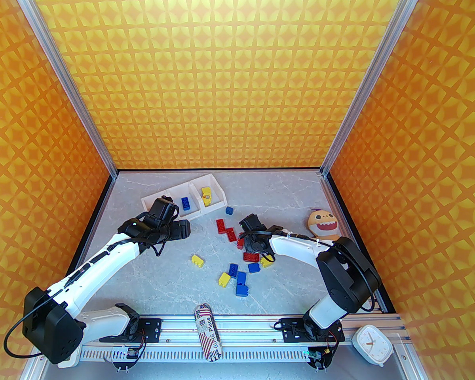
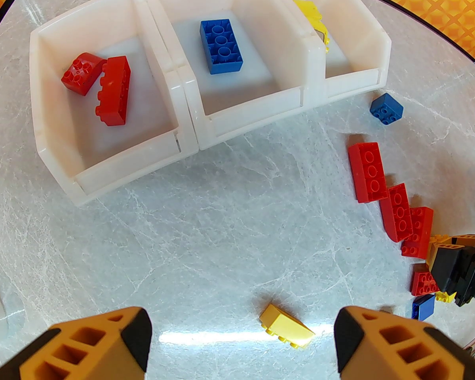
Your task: Sort the legos into containers by color
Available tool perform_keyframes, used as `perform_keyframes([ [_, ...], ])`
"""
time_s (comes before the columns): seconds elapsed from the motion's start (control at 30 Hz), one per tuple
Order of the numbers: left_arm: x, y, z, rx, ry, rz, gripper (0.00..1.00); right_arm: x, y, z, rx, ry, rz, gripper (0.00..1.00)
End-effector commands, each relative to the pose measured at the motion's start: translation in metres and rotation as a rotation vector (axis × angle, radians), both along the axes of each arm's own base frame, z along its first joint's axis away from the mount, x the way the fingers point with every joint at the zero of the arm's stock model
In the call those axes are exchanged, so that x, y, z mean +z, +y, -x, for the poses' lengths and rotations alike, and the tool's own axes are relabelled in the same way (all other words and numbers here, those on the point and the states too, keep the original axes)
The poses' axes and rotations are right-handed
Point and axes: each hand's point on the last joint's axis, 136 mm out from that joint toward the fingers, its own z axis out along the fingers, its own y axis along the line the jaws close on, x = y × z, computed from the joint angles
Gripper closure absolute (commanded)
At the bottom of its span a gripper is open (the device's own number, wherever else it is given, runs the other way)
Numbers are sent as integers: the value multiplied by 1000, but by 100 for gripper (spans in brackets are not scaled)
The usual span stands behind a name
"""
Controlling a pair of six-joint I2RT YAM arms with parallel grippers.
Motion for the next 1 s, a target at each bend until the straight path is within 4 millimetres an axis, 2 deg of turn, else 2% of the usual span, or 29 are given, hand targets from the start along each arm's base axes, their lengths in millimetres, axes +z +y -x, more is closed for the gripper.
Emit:
perform_keyframes([
  [0.0,-2,1,1,3,8,-17,19,4,-2,-8,-5,-15,35,66],
  [0.1,-2,1,1,2,9,-19,20,18,0,-18,0,-52,35,69],
  [0.23,2,0,2,-1,2,-15,20,47,15,-39,30,-111,7,70],
  [0.43,3,-3,4,-11,3,-15,20,90,51,-76,95,-189,-77,71],
  [0.57,5,-3,5,-11,1,-16,20,111,77,-102,136,-238,-127,71],
  [0.73,7,-5,6,-16,2,-15,20,122,104,-135,177,-267,-154,71],
  [0.97,7,-9,8,-24,2,-14,20,121,134,-175,214,-304,-162,71],
])
